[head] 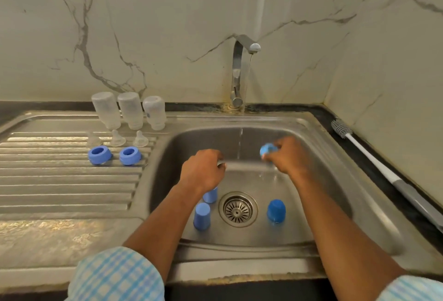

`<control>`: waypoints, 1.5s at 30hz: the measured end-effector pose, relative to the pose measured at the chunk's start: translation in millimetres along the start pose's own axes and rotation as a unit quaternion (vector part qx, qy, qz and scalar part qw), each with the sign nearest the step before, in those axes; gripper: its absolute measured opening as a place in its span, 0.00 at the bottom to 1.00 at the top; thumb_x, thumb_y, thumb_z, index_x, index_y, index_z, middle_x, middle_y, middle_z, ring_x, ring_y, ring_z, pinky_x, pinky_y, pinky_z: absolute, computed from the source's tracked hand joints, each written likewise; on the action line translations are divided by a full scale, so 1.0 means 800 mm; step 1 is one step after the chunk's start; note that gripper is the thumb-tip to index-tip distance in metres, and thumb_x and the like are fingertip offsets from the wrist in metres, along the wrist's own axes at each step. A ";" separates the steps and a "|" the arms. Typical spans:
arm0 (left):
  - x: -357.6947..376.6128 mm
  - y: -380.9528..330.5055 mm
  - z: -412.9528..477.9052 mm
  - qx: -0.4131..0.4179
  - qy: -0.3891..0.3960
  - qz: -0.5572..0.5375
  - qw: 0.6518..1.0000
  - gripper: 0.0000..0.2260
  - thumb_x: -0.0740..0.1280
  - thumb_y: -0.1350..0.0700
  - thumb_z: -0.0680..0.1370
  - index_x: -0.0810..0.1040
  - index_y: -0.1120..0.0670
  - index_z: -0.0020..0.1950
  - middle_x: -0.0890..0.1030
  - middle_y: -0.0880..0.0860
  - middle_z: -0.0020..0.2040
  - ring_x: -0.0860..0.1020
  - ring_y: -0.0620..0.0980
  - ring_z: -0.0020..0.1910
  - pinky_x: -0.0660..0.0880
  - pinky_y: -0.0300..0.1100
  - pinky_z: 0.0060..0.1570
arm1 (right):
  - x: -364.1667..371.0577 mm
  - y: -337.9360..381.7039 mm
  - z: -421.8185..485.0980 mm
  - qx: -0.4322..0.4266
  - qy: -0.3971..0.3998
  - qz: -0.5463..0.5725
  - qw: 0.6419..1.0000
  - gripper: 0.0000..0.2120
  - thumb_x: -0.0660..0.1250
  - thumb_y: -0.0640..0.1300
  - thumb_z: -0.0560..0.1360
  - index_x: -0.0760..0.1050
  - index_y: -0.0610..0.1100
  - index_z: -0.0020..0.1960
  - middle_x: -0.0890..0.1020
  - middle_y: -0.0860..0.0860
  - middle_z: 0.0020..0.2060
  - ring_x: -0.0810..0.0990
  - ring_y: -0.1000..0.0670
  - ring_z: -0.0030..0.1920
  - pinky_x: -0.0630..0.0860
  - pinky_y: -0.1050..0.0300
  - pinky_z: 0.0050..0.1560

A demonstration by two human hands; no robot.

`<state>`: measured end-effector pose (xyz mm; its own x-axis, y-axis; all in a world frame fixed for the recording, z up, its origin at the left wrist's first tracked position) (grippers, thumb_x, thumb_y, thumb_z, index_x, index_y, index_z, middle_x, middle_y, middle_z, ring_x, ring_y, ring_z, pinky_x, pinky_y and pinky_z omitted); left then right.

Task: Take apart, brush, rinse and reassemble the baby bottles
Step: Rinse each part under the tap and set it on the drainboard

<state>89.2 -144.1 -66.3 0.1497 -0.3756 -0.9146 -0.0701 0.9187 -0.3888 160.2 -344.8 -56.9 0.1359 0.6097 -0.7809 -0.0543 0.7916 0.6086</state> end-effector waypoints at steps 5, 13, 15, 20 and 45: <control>0.005 0.001 0.009 0.001 0.005 0.002 1.000 0.15 0.64 0.49 0.81 0.78 0.49 0.66 0.81 0.50 0.61 0.80 0.54 0.58 0.77 0.49 0.57 | -0.029 0.028 0.012 -0.131 -0.242 0.110 0.955 0.14 0.70 0.50 0.72 0.78 0.45 0.55 0.80 0.50 0.48 0.79 0.51 0.47 0.70 0.60 0.43; 0.007 0.003 0.011 0.003 0.008 0.001 1.000 0.15 0.64 0.49 0.81 0.78 0.49 0.67 0.82 0.49 0.61 0.80 0.52 0.57 0.78 0.48 0.57 | -0.015 0.025 0.018 -0.132 -0.245 0.094 0.956 0.17 0.69 0.51 0.73 0.77 0.45 0.58 0.79 0.49 0.52 0.78 0.51 0.48 0.73 0.58 0.46; 0.009 0.004 0.011 0.002 0.013 0.002 1.000 0.15 0.64 0.48 0.81 0.78 0.49 0.66 0.82 0.49 0.60 0.80 0.52 0.55 0.78 0.49 0.56 | 0.023 0.013 0.010 -0.061 -0.058 -0.003 0.996 0.17 0.70 0.52 0.73 0.79 0.43 0.56 0.81 0.48 0.46 0.80 0.50 0.43 0.77 0.55 0.43; 0.010 0.003 0.012 0.003 0.009 0.000 1.000 0.14 0.64 0.48 0.81 0.79 0.49 0.65 0.82 0.49 0.57 0.80 0.51 0.53 0.79 0.48 0.54 | -0.003 0.030 0.012 -0.115 -0.233 0.095 0.961 0.14 0.70 0.47 0.74 0.77 0.45 0.58 0.80 0.50 0.51 0.78 0.51 0.48 0.74 0.57 0.46; 0.015 0.006 0.014 0.007 0.008 -0.025 1.000 0.15 0.64 0.48 0.82 0.78 0.49 0.66 0.82 0.48 0.59 0.80 0.49 0.54 0.79 0.46 0.55 | -0.007 0.023 0.009 -0.132 -0.247 0.122 0.952 0.14 0.72 0.53 0.73 0.80 0.47 0.54 0.82 0.53 0.46 0.78 0.53 0.47 0.76 0.56 0.47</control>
<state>101.9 -143.0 -77.7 0.1367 -0.4232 -0.8957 -0.0486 0.9002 -0.4328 165.8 -334.1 -40.6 0.5320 0.7352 -0.4200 -0.3810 0.6508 0.6567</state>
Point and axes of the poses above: each hand's wrist, its own z-axis towards the middle knuckle, its own x-axis out of the palm, y = z × x, the point moved 1 cm from there along z, towards the middle knuckle
